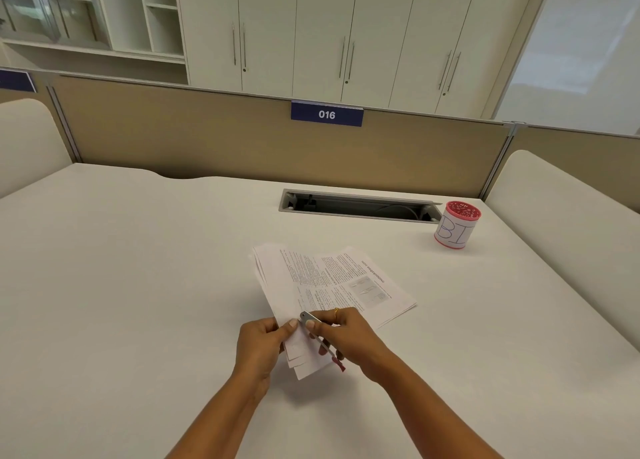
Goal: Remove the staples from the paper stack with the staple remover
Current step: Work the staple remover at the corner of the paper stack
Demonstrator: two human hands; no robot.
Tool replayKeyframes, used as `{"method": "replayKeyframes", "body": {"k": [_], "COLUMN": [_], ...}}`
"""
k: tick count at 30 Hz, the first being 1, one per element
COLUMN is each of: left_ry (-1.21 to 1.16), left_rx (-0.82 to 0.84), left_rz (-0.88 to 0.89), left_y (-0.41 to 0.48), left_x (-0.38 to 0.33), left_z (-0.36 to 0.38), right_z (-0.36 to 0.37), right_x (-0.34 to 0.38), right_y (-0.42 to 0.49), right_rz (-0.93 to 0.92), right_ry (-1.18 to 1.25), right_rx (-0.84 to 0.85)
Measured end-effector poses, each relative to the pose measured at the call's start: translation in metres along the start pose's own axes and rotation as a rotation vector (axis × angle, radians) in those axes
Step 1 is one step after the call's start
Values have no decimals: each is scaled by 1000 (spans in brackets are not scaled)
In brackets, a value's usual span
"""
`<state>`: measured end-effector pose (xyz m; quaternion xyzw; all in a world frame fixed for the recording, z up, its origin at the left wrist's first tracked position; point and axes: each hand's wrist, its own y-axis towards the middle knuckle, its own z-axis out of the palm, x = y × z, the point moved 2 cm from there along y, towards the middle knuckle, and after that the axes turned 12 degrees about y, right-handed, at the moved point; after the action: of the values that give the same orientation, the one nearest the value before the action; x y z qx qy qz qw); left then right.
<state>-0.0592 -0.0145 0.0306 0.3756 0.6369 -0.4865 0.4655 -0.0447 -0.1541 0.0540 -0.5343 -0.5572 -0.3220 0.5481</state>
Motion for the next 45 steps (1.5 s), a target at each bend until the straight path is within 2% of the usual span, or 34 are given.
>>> {"method": "replayKeyframes", "body": {"k": [10,22,30,45], "left_ry": [13,9,-25,25], "left_rx": [-6,-136,-147,-82], "left_rz": [2,-67,-112,-80], "left_y": [-3,-1,1,2], "left_x": [5,7,13,14], "left_z": [2,1,0,-5], "right_z": [-2,3,4,5], "right_x": [3,-9,-16,-6], "right_y": [-3,-4,-2,-3], "right_rz": [25,-69,-112,-199], "right_ry": [53,81,-171,-431], "right_rx": [54,-46,-73,-69]}}
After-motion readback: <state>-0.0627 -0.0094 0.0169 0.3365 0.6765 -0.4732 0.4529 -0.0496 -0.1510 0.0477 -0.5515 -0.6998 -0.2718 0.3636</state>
